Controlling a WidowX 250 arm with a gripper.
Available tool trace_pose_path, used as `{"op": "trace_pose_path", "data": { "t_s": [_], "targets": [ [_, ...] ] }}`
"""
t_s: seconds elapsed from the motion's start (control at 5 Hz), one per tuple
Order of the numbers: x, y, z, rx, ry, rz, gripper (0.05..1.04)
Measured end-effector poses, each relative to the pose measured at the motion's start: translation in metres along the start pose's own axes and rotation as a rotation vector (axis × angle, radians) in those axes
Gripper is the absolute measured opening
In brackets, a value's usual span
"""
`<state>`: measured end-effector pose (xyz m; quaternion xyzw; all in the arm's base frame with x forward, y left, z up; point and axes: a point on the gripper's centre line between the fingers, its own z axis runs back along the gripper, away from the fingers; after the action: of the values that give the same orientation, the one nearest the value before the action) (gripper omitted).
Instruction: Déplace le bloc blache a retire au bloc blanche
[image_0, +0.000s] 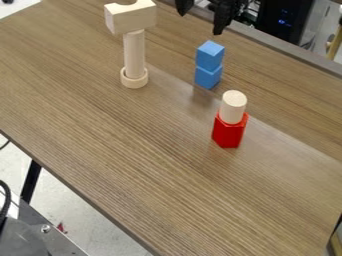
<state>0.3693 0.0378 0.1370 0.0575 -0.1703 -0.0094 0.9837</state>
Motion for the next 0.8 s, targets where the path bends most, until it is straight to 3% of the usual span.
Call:
{"op": "trace_pose_path", "data": {
  "t_s": [0.2,0.4,0.6,0.8],
  "targets": [
    [-0.007,-0.002,-0.011,-0.009,0.038,-0.001,1.000],
    [-0.016,-0.014,-0.010,-0.050,0.050,-0.010,1.000],
    [-0.020,-0.028,0.009,-0.075,0.011,-0.046,1.000],
    [-0.027,-0.040,0.020,-0.120,0.011,-0.078,1.000]
  ]
}}
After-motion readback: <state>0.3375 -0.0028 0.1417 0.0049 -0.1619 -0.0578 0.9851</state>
